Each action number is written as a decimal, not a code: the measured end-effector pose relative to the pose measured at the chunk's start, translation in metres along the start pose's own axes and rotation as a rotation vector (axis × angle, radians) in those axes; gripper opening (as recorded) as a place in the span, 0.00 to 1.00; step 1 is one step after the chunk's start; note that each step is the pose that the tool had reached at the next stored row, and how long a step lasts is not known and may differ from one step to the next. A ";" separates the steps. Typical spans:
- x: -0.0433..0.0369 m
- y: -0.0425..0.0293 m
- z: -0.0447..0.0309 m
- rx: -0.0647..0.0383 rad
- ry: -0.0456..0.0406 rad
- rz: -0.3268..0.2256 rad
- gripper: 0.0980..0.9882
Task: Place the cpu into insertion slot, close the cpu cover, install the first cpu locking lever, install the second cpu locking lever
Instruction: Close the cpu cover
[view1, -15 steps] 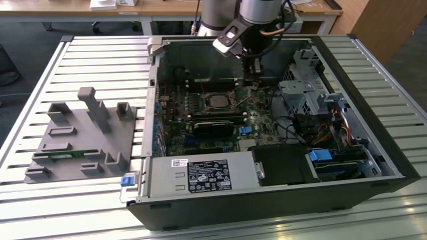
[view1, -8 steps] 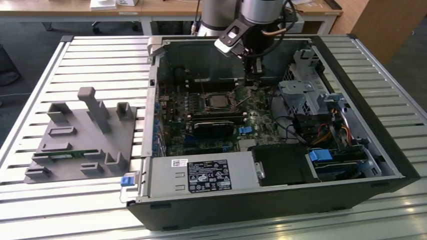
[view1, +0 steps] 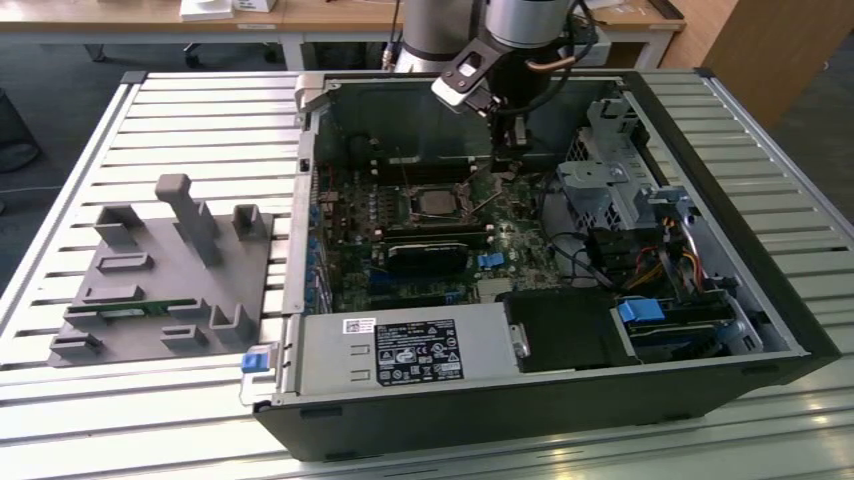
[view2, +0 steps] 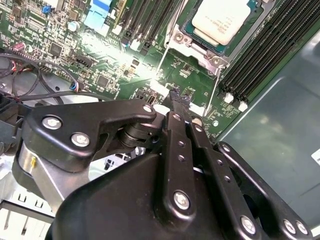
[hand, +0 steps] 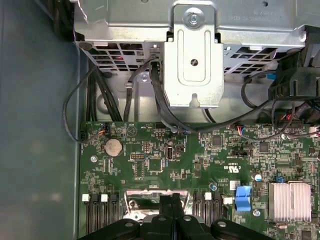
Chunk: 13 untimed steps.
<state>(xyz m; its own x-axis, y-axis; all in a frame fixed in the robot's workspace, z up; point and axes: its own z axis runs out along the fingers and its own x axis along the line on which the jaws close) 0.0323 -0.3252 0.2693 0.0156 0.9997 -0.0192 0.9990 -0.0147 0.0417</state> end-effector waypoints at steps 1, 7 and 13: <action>0.0001 0.0002 0.0000 0.000 0.0000 0.000 0.01; 0.0008 0.0045 0.0007 0.000 -0.0002 0.000 0.01; 0.0027 0.0072 0.0021 0.001 0.0000 0.000 0.01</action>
<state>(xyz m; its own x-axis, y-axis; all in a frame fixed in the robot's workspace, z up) 0.0397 -0.3227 0.2674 0.0156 0.9997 -0.0192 0.9990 -0.0148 0.0411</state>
